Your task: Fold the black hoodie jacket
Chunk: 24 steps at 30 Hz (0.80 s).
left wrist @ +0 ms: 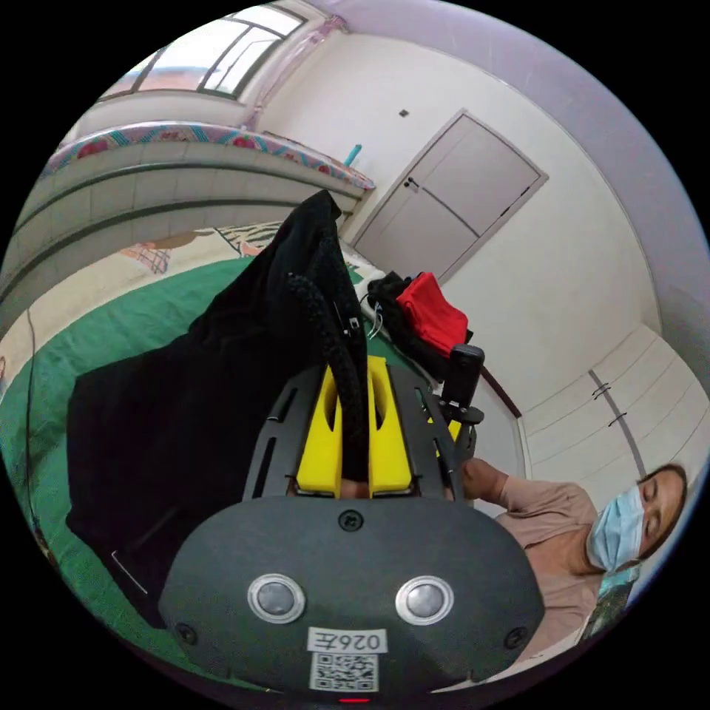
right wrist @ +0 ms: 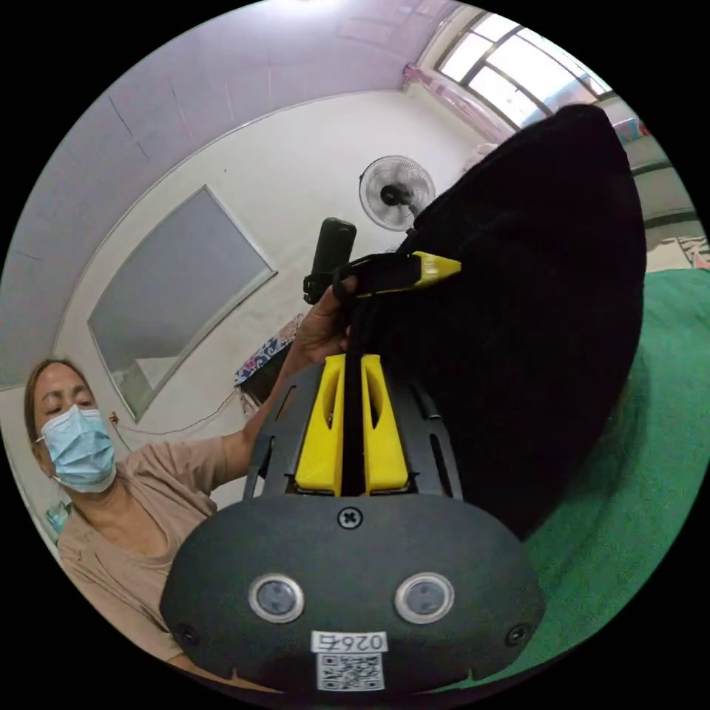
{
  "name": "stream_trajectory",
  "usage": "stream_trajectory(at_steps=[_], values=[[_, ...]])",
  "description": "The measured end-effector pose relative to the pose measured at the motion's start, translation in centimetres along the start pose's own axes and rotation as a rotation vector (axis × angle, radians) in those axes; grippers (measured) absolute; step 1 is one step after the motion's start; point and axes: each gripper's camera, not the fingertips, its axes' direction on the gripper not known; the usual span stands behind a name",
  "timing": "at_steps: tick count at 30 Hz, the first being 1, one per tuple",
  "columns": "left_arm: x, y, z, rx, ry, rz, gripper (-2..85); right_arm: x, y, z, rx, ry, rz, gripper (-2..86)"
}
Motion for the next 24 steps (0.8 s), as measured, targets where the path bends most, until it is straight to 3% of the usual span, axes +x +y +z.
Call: stream_trajectory(at_steps=[5,8,9,10,12,17,24], values=[[-9.4,10.4,-12.3,0.167,-0.001,-0.194,5.2,1.2,-1.9,17.3,-0.278,0.036,0.059,-0.7],[-17.2,17.9,-14.7,0.269,0.108,-0.415,4.7,4.8,-0.3,24.6,-0.395,0.034,0.223,-0.2],[-20.6,20.3,-14.6,0.276,0.247,-0.613,4.5,5.5,0.1,25.5,-0.404,0.028,0.255,0.1],[-22.2,21.2,-15.1,0.296,0.325,-0.654,4.5,6.8,0.7,26.7,-0.39,-0.001,0.32,0.7],[-22.5,20.6,-16.4,0.267,0.308,-0.653,4.5,7.9,0.6,27.2,-0.347,-0.054,0.385,1.6],[-19.6,17.3,-21.1,0.19,0.147,-0.557,4.8,5.4,-1.9,29.2,-0.327,-0.038,0.284,4.0],[-19.1,18.8,-26.2,0.305,0.247,-0.627,4.6,2.0,-4.6,29.9,-0.331,-0.225,0.152,1.7]])
